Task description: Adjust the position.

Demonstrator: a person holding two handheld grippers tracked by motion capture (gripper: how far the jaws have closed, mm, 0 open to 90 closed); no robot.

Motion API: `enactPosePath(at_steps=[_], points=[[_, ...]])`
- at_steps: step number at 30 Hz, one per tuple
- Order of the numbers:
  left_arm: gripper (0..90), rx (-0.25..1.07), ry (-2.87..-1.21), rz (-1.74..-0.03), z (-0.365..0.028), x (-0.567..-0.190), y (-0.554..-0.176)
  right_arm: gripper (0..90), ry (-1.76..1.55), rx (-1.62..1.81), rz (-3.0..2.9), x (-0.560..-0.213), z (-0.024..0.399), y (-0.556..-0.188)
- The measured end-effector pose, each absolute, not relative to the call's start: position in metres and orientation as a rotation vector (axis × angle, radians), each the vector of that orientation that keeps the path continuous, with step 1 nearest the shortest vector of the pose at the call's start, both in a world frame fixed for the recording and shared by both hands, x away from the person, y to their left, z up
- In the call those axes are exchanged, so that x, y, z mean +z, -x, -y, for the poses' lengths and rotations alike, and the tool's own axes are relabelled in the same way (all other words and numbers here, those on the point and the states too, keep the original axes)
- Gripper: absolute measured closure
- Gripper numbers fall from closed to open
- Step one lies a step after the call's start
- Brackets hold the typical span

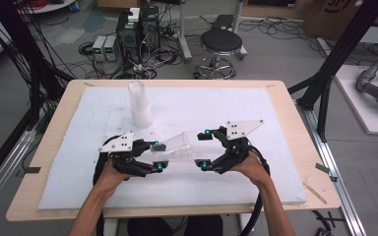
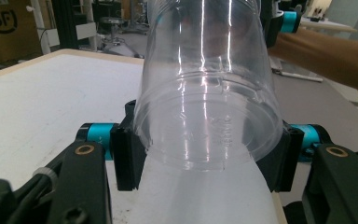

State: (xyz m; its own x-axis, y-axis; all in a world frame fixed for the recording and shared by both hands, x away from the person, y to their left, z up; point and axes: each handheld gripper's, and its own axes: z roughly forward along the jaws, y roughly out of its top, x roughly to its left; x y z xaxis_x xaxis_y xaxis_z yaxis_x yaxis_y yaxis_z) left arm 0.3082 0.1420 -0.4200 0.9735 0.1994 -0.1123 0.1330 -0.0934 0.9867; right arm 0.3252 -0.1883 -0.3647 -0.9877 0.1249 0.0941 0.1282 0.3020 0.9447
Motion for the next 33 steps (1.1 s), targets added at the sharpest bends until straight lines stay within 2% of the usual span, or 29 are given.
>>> enactPosePath(at_steps=[9,21,24,27,33], points=[[41.7,0.039,-1.661,-0.214,-0.121,-0.415,-0.308,13.8,0.214,-1.872,2.481,-0.369,0.173,-0.327],[41.7,0.034,-1.673,-0.197,-0.117,-0.414,-0.308,15.0,0.178,-1.865,2.455,-0.369,0.163,-0.328],[41.7,0.027,-1.676,-0.191,-0.116,-0.415,-0.307,17.3,0.171,-1.859,2.452,-0.37,0.161,-0.328],[41.9,0.025,-1.685,-0.177,-0.115,-0.415,-0.307,24.7,0.168,-1.869,2.443,-0.37,0.162,-0.328],[42.0,0.02,-1.691,-0.175,-0.116,-0.415,-0.307,27.7,0.157,-1.87,2.435,-0.37,0.162,-0.329]])
